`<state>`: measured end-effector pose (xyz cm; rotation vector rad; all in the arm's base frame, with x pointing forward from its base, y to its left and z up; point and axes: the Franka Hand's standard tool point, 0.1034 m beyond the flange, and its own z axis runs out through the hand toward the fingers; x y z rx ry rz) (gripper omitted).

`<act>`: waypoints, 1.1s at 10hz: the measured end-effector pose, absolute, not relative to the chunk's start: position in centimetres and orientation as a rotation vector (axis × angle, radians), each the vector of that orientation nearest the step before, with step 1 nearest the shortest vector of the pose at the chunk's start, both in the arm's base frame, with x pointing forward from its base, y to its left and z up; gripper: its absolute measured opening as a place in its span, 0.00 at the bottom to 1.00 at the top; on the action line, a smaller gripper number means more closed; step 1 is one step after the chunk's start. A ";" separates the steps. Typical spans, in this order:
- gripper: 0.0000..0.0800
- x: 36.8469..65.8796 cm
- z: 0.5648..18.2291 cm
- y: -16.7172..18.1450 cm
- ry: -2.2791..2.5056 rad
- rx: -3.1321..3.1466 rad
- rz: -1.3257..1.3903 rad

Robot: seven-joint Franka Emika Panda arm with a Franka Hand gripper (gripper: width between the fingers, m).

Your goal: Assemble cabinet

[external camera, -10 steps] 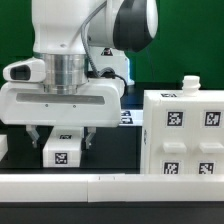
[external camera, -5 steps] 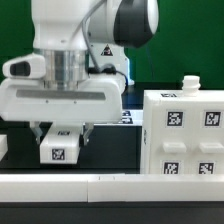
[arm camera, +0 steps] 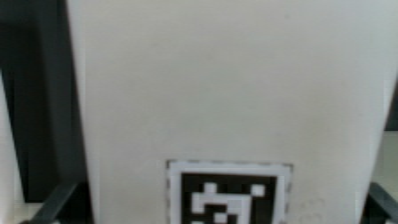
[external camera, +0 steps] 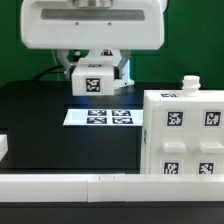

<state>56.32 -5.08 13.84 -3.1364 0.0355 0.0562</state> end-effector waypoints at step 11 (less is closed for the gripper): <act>0.70 64.1 20.8 4.2 0.143 -3.126 -0.006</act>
Offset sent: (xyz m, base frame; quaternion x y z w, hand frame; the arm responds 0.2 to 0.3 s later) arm 0.0438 0.0001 0.0443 -0.0685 -0.0001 -0.0340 0.9971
